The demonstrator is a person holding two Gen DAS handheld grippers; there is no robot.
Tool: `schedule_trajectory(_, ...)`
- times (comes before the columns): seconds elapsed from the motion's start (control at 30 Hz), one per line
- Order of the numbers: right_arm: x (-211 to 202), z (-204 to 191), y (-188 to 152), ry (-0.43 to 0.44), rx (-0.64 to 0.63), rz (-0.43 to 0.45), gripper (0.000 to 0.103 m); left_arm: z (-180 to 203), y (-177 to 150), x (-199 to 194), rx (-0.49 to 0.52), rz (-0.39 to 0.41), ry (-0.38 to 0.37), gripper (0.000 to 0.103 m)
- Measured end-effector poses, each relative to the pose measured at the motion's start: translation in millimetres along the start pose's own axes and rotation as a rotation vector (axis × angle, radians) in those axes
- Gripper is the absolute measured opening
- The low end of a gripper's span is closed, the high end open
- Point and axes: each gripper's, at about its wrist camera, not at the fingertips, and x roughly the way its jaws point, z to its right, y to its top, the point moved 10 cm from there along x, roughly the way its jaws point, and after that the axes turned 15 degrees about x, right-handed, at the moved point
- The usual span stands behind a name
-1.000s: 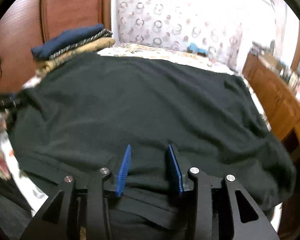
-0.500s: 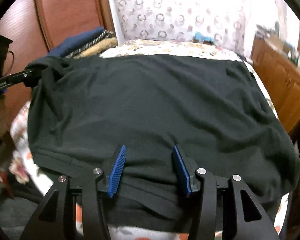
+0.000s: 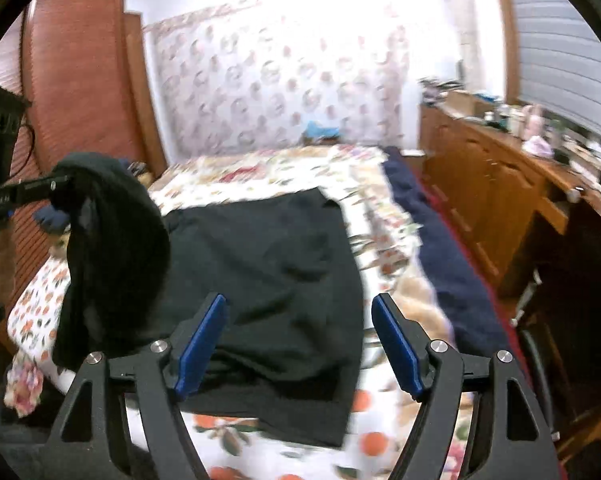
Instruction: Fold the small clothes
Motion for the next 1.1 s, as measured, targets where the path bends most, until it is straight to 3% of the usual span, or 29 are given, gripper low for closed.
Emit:
schedule_trajectory(0.17, -22.4, 25.1, 6.0, -0.018, 0.059, 0.050, 0.077, 28.1, 28.9, 17.3, 0.060, -0.003, -0.046, 0.008)
schedule_trajectory(0.3, -21.9, 17.5, -2.4, -0.017, 0.070, 0.049, 0.077, 36.9, 22.2, 36.9, 0.071, -0.053, -0.047, 0.009)
schedule_trajectory(0.37, -21.6, 8.0, -7.8, -0.021, 0.059, 0.038, 0.077, 36.6, 11.6, 45.0, 0.092, -0.085, -0.036, 0.015)
schedule_trajectory(0.4, -19.9, 6.3, -9.0, -0.021, 0.052, 0.032, 0.077, 38.4, 8.2, 46.0, 0.092, -0.093, -0.032, 0.019)
schedule_trajectory(0.47, -18.4, 3.0, -6.3, -0.018, 0.043, 0.024, 0.077, 33.2, -1.7, 43.4, 0.077, -0.096, -0.026, 0.048)
schedule_trajectory(0.57, -14.9, -0.6, -3.8, -0.012, 0.039, 0.015, 0.077, 23.2, -8.7, 39.6, 0.046, -0.100, -0.005, 0.067)
schedule_trajectory(0.6, -14.1, -1.8, -2.7, -0.012, 0.036, 0.014, 0.077, 17.4, -11.3, 34.4, 0.028, -0.088, 0.002, 0.069)
schedule_trajectory(0.77, -6.4, -12.6, 1.7, 0.007, 0.018, 0.012, 0.077, -17.3, -29.9, 7.8, -0.032, -0.062, 0.108, 0.074)
schedule_trajectory(1.1, 29.8, -63.2, 0.6, 0.090, -0.071, -0.038, 0.077, -84.0, -80.0, -43.9, -0.179, -0.032, 0.261, 0.075)
